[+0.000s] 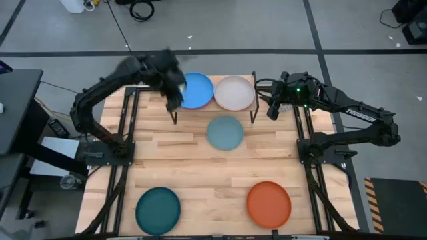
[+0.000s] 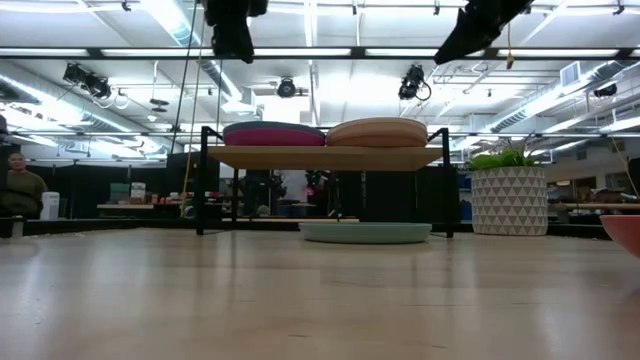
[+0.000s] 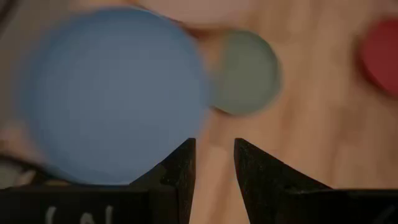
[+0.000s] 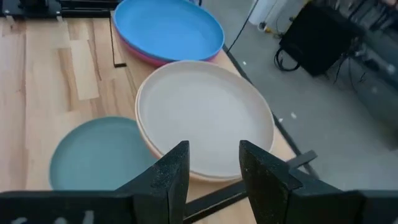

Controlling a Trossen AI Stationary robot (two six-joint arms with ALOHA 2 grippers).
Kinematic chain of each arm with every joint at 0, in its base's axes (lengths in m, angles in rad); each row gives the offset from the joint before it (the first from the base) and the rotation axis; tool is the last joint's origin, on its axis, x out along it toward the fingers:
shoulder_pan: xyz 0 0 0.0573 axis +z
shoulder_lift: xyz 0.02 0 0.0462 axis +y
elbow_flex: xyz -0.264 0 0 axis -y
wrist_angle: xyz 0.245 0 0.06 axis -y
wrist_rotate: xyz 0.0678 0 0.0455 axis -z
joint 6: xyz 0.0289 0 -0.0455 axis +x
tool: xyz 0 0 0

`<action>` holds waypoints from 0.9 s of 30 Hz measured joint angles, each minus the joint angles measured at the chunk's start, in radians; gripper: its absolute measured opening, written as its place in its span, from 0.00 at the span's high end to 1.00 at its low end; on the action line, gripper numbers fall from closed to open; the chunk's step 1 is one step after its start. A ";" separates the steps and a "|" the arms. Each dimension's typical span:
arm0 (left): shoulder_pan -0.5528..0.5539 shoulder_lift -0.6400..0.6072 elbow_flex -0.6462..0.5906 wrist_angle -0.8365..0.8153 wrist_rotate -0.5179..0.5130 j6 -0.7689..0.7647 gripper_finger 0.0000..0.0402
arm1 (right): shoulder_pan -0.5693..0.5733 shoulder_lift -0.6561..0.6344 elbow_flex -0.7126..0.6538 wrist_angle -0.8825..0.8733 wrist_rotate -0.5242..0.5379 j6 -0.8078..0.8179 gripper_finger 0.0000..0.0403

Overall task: Place and stack plates onto a shelf
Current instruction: Stack the dark blue plate on top of the blue plate on the shelf

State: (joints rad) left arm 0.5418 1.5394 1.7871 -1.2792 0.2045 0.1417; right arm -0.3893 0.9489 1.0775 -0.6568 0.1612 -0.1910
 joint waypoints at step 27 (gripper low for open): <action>-0.724 -0.030 -0.841 0.502 0.432 -0.630 0.81 | 0.000 0.002 0.000 0.019 -0.079 -0.115 0.64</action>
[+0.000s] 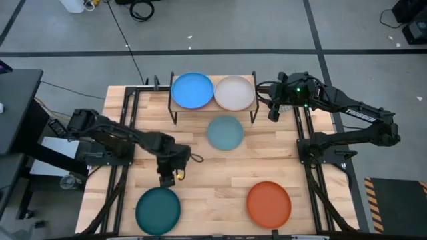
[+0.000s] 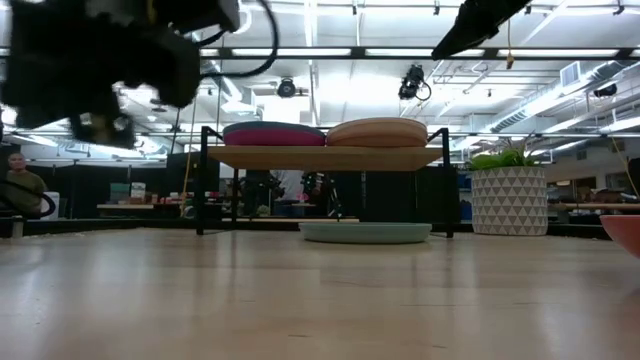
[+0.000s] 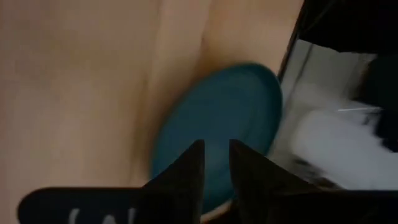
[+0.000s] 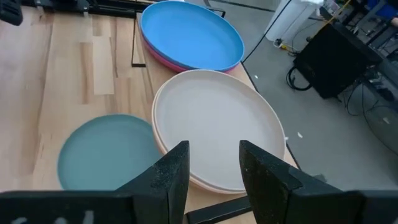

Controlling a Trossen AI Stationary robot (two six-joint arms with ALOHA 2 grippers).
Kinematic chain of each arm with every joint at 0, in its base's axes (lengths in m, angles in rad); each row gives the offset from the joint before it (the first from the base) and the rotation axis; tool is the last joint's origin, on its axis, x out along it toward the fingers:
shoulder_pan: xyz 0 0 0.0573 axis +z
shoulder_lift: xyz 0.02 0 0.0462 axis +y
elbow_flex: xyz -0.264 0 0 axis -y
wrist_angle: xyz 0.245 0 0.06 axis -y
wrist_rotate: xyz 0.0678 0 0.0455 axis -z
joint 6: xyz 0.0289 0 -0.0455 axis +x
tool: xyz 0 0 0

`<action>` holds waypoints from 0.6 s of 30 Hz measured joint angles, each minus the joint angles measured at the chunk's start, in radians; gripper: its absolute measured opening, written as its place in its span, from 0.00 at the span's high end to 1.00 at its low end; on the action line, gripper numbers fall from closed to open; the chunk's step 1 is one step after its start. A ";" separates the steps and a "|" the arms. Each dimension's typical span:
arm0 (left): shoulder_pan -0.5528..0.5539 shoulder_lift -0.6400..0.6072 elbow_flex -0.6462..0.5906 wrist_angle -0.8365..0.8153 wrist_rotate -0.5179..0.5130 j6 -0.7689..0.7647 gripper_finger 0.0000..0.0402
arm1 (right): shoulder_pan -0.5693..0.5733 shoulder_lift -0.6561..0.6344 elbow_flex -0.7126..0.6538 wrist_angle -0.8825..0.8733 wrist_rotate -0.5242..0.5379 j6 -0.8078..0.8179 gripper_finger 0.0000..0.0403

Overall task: Place and stack plates onto a shelf
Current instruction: Stack the dark blue plate on top of the blue plate on the shelf

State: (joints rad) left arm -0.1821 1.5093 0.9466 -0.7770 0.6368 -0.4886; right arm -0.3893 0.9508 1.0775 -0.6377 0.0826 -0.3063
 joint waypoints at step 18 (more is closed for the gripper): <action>-0.244 0.000 -0.071 0.018 -0.235 -0.216 0.75 | 0.000 0.000 0.000 -0.008 -0.033 0.020 0.64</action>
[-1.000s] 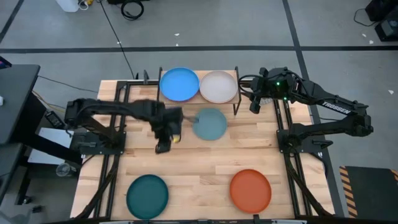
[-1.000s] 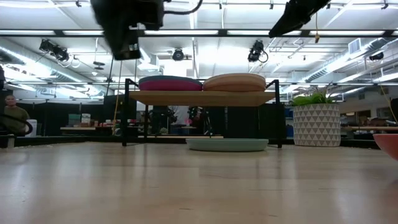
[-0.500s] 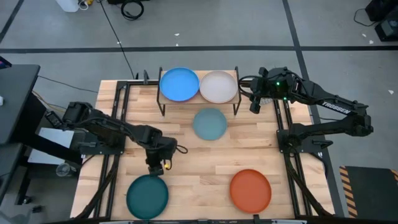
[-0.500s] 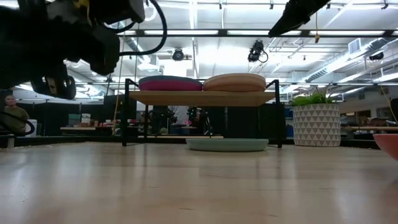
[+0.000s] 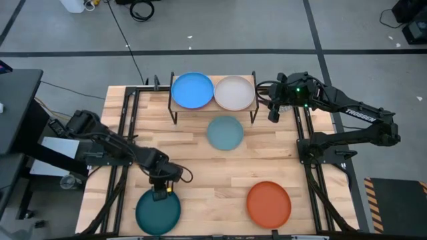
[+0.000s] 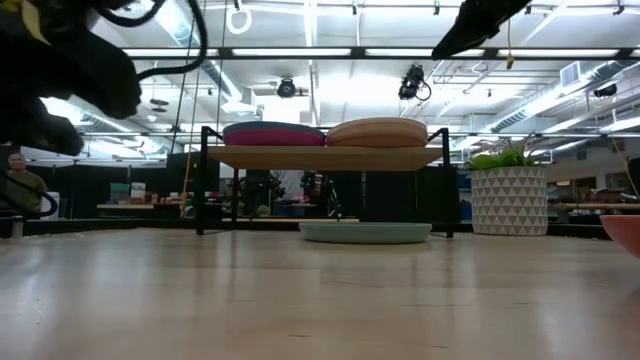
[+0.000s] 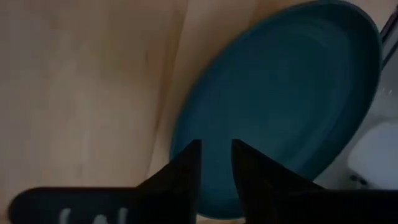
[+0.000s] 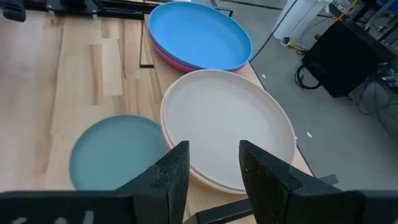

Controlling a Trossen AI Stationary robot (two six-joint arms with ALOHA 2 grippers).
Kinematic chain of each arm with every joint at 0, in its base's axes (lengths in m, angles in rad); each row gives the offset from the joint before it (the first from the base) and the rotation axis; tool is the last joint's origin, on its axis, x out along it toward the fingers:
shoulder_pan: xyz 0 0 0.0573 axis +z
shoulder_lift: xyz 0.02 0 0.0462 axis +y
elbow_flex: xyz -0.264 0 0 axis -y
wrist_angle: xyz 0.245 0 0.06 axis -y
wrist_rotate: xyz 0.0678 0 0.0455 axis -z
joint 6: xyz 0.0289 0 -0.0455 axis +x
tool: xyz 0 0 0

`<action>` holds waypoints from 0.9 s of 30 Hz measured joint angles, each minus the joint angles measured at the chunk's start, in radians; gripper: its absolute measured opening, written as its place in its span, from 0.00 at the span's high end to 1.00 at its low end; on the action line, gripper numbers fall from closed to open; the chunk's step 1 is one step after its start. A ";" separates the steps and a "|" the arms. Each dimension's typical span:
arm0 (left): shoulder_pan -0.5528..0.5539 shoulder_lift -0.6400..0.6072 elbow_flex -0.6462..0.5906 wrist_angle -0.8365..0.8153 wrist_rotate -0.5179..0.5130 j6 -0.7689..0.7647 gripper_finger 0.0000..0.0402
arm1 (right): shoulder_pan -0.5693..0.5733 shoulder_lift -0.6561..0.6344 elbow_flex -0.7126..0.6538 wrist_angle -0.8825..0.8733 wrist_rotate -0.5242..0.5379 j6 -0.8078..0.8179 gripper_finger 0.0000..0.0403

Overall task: Place and stack plates onto a shelf
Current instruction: Stack the dark blue plate on top of the blue plate on the shelf

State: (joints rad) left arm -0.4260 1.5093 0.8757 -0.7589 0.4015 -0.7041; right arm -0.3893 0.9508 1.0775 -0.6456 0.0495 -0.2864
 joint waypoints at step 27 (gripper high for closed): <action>-0.124 0.024 0.000 -0.069 -0.225 0.141 0.50 | 0.027 0.047 0.000 0.034 -0.048 0.022 0.64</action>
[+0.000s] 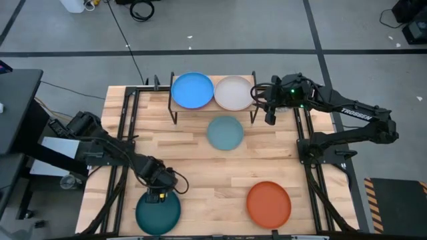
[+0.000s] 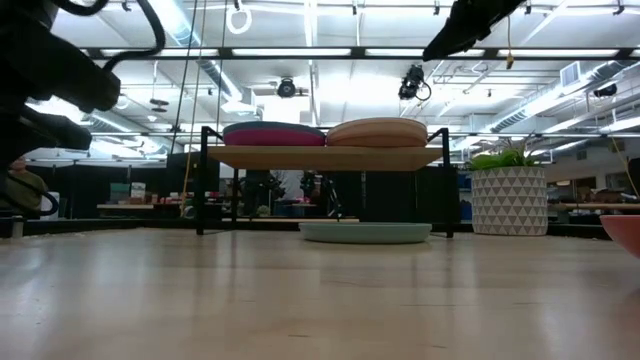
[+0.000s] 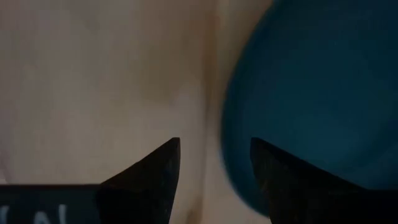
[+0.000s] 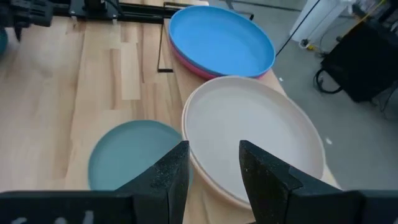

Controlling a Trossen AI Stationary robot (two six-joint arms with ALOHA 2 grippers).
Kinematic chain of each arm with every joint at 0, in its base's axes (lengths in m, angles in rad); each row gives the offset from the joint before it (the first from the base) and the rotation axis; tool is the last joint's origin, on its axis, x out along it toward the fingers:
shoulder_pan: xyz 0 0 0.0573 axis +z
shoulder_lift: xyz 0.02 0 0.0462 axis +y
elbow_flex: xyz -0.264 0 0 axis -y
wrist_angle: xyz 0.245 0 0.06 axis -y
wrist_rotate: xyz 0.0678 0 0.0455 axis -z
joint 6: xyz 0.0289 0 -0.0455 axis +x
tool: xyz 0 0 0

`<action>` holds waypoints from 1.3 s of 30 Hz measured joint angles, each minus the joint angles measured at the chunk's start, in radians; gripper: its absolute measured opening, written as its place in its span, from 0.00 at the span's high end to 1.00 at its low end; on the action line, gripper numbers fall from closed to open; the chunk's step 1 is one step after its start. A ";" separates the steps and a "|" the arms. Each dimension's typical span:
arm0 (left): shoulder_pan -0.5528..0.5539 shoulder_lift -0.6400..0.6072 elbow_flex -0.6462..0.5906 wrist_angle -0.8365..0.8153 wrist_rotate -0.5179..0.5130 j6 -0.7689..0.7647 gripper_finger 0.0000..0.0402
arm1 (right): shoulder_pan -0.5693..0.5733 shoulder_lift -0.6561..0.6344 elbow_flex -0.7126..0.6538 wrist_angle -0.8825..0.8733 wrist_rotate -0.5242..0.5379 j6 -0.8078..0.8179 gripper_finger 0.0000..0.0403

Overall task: Place and stack plates onto a shelf
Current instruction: Stack the dark blue plate on top of the blue plate on the shelf

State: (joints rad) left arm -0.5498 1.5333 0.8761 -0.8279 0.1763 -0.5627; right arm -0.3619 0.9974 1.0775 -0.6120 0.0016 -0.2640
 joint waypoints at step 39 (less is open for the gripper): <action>0.215 0.006 0.000 0.035 -0.234 -0.629 0.71 | 0.002 -0.016 0.000 0.058 0.023 -0.047 0.64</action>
State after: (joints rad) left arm -0.3352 1.5389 0.8757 -0.7933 -0.0578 -1.1916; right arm -0.3603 0.9809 1.0775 -0.5537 0.0246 -0.3107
